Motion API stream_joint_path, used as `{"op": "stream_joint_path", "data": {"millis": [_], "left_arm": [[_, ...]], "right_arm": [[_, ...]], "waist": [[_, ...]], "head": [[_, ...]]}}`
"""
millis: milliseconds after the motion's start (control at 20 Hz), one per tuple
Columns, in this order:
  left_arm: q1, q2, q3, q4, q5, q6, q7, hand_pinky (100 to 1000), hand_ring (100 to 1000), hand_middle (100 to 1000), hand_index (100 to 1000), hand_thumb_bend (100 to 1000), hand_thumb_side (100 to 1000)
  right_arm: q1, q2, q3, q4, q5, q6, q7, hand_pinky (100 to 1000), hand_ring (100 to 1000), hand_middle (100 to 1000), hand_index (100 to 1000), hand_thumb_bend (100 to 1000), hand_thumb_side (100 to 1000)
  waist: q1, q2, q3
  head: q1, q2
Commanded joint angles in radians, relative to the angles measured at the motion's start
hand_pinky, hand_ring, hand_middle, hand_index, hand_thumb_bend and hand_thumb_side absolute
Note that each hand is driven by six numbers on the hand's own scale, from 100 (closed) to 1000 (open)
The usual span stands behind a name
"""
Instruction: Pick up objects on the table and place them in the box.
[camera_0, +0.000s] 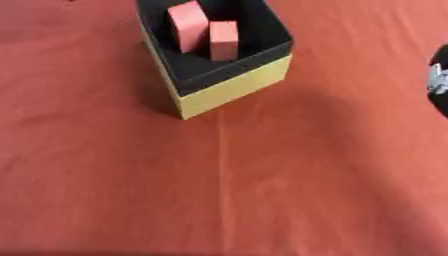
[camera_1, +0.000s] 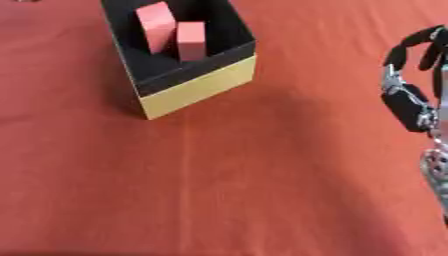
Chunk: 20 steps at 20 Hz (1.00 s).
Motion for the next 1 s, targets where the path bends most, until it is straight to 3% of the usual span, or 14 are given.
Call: {"op": "stream_joint_path", "data": {"millis": [50, 500, 800, 950, 1000], "left_arm": [[-0.037, 0.004, -0.03, -0.091, 0.043, -0.007, -0.021, 101, 434, 484, 538, 499, 100], [-0.1, -0.184, -0.091, -0.152, 0.11, -0.022, -0.061, 100, 414, 473, 525, 363, 100], [-0.111, -0.289, -0.093, -0.077, 0.036, -0.017, -0.03, 104, 435, 491, 545, 350, 100], [-0.106, -0.311, -0.084, -0.029, -0.023, -0.011, 0.004, 148, 463, 522, 582, 343, 100], [-0.103, -0.317, -0.081, -0.015, -0.037, -0.011, 0.013, 230, 510, 577, 637, 306, 100]], "right_arm": [[-0.006, -0.025, -0.015, -0.016, 0.007, -0.005, 0.005, 115, 153, 282, 513, 100, 100], [-0.023, -0.025, -0.011, -0.016, 0.001, -0.012, 0.013, 114, 152, 281, 513, 100, 100], [-0.035, -0.024, -0.009, -0.016, -0.003, -0.017, 0.015, 113, 152, 281, 513, 100, 100], [-0.038, -0.023, -0.009, -0.016, -0.005, -0.018, 0.014, 113, 152, 281, 513, 100, 100], [-0.038, -0.023, -0.009, -0.016, -0.005, -0.017, 0.013, 113, 152, 281, 513, 100, 100]], "waist": [[0.004, -0.026, -0.003], [0.005, -0.019, -0.02], [0.003, -0.011, -0.03], [0.002, -0.008, -0.032], [0.002, -0.007, -0.032]], "head": [[-0.005, 0.005], [0.009, 0.005], [0.018, 0.005], [0.019, 0.005], [0.019, 0.005]]}}
